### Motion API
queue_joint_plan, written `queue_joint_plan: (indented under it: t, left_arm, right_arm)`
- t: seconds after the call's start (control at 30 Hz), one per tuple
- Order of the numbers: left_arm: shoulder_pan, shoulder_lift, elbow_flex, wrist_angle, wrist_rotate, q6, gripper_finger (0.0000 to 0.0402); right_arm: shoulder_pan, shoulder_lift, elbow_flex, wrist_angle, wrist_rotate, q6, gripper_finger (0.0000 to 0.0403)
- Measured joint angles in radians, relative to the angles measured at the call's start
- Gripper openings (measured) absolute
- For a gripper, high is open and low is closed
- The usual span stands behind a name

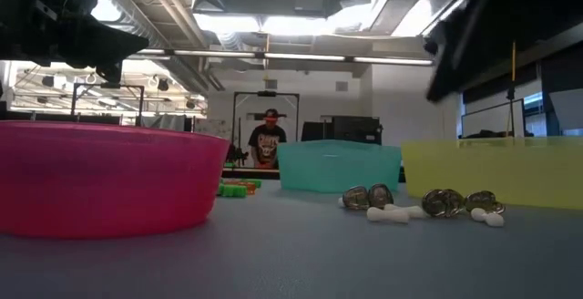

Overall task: Sort Halloween decoration
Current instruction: Put the black skull toy into the light yellow bin

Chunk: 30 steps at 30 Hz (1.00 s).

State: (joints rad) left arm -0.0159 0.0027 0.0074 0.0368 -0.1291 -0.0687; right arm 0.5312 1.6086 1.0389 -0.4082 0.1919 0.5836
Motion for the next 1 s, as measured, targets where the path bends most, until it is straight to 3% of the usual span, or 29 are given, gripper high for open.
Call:
queue_joint_plan:
  t: [0.5,1.0]
  left_arm:
    - [0.000,0.000,0.000,0.000,0.000,0.000,0.0000]
    - [0.000,0.000,0.000,0.000,0.000,0.000,0.0000]
  right_arm:
    - [-0.001,0.140,0.000,-0.099,0.000,0.018,0.0217]
    - [-0.002,0.157,0.000,-0.141,0.034,0.018,0.0217]
